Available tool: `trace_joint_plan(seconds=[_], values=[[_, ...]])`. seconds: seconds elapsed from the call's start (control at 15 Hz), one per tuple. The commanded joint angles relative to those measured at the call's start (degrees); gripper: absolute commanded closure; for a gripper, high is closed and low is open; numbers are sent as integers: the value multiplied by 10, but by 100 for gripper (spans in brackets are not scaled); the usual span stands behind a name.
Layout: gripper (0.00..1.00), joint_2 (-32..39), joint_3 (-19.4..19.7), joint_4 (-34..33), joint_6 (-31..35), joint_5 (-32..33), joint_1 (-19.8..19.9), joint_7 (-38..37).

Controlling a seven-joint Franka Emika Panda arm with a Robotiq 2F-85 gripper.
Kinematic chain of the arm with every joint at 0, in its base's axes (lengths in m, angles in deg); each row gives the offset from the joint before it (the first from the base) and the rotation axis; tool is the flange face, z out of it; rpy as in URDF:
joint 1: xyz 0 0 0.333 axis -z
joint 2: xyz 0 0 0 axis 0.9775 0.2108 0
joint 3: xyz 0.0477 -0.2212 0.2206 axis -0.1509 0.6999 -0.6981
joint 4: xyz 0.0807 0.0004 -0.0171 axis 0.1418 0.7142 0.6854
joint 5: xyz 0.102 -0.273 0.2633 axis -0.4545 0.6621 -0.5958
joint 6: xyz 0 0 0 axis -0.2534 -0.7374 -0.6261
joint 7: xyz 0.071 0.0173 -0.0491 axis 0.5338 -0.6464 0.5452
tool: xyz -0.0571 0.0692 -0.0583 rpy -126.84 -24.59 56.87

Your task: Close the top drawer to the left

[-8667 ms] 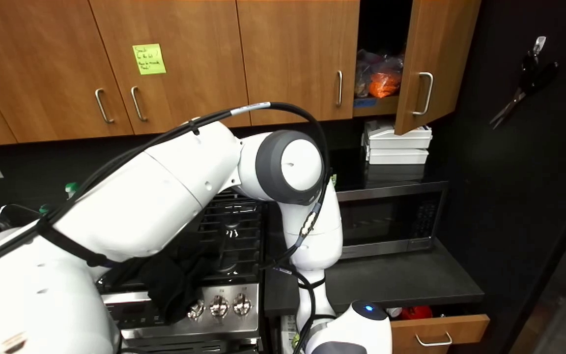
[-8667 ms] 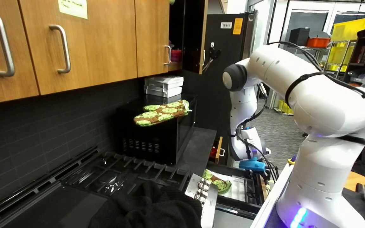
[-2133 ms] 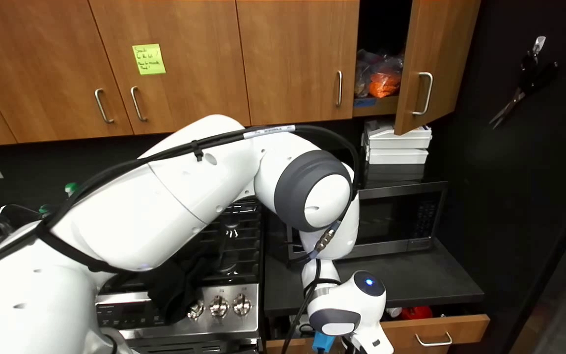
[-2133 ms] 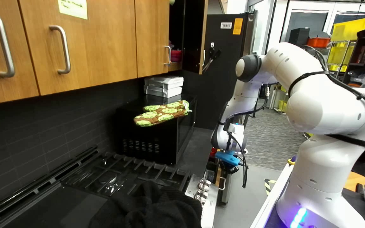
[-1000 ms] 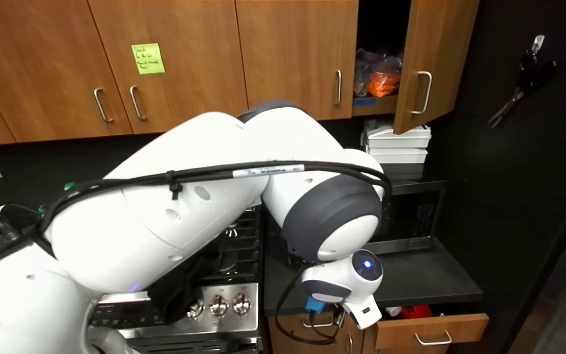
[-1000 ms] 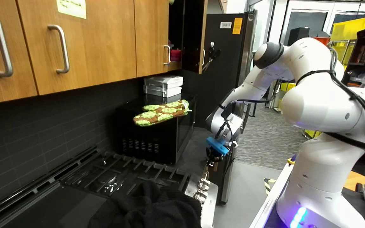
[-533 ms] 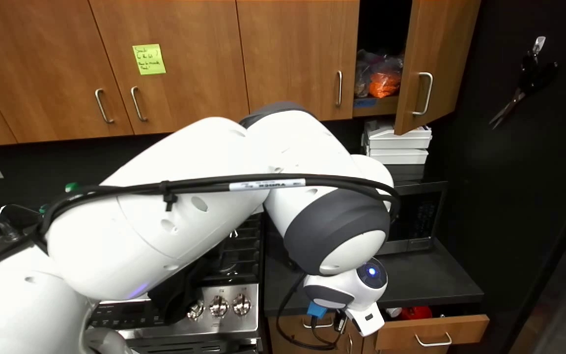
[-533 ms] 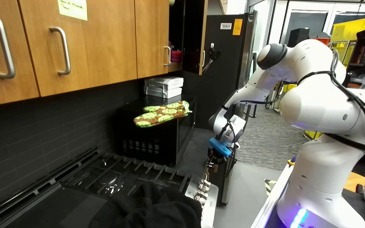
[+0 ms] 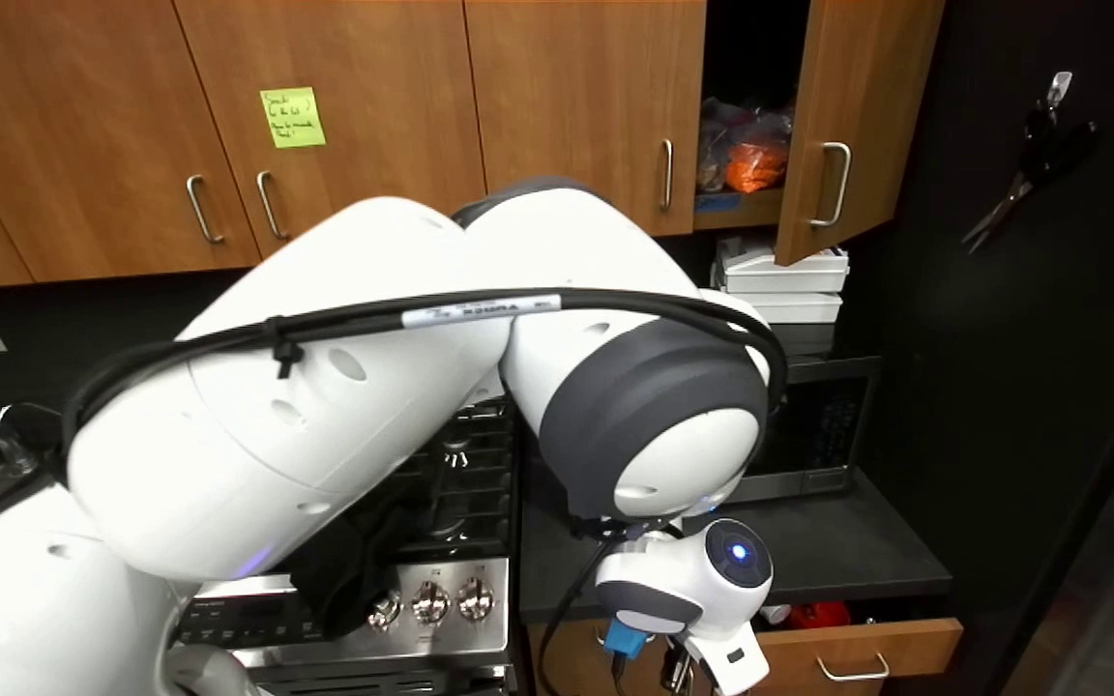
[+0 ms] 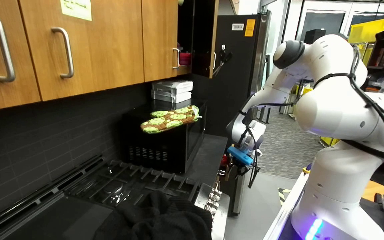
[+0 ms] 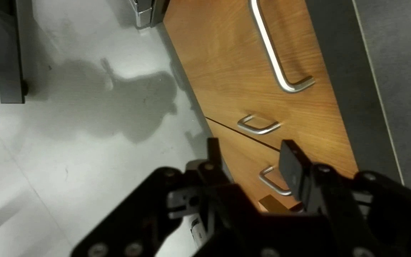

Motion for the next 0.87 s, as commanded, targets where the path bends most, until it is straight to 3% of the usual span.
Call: trace_joint_plan(seconds=[0.0,0.13,0.2,0.4,0.6,0.67,0.8], values=[[83,-96,-15,99,4,-6,28,2],[98,-130,-61,137,19,-5,80,22],[100,-141,-116,154,36,-5,137,38],[100,-126,-245,140,63,-19,256,67],[100,-62,-373,157,127,48,383,57],[99,-107,-298,133,76,52,311,17],[99,-87,-344,145,99,77,362,13]])
